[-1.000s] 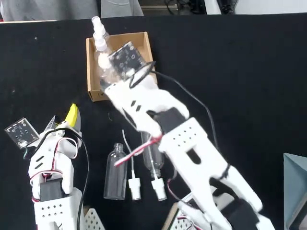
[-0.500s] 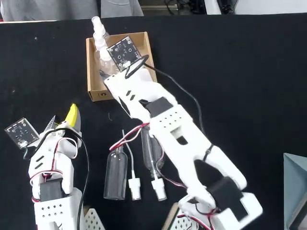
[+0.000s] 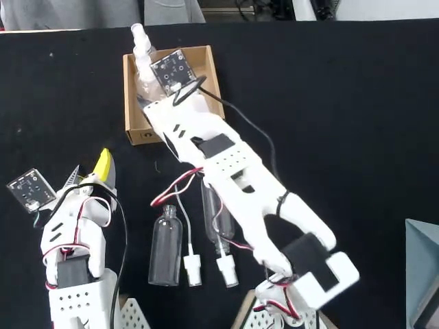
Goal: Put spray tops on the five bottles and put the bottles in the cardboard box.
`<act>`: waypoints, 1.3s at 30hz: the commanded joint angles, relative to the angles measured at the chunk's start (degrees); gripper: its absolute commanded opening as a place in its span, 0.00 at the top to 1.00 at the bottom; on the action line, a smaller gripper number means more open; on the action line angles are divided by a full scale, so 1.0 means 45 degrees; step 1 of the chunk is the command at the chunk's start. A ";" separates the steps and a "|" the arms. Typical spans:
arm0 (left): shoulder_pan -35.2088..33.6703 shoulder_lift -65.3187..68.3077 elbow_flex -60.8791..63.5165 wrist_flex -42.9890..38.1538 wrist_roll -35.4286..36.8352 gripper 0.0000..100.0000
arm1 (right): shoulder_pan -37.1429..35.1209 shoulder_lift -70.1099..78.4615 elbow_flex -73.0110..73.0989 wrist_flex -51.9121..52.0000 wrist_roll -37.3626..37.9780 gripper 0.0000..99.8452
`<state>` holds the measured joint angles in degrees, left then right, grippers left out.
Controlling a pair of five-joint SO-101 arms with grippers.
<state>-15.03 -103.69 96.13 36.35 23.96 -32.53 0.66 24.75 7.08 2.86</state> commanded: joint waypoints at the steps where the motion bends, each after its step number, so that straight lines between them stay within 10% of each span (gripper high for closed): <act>1: 0.0010 -0.0137 0.0303 -0.0234 -0.0117 0.78 | 0.0293 0.0186 -0.1182 -0.0352 -0.0274 0.95; 39: 0.0010 -0.0117 0.0303 -0.0234 -0.0117 0.78 | 0.0078 0.3643 -0.2667 -0.0391 -0.0254 0.94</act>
<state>-15.03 -103.69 96.13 36.35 23.87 -32.44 17.63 17.45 6.81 1.89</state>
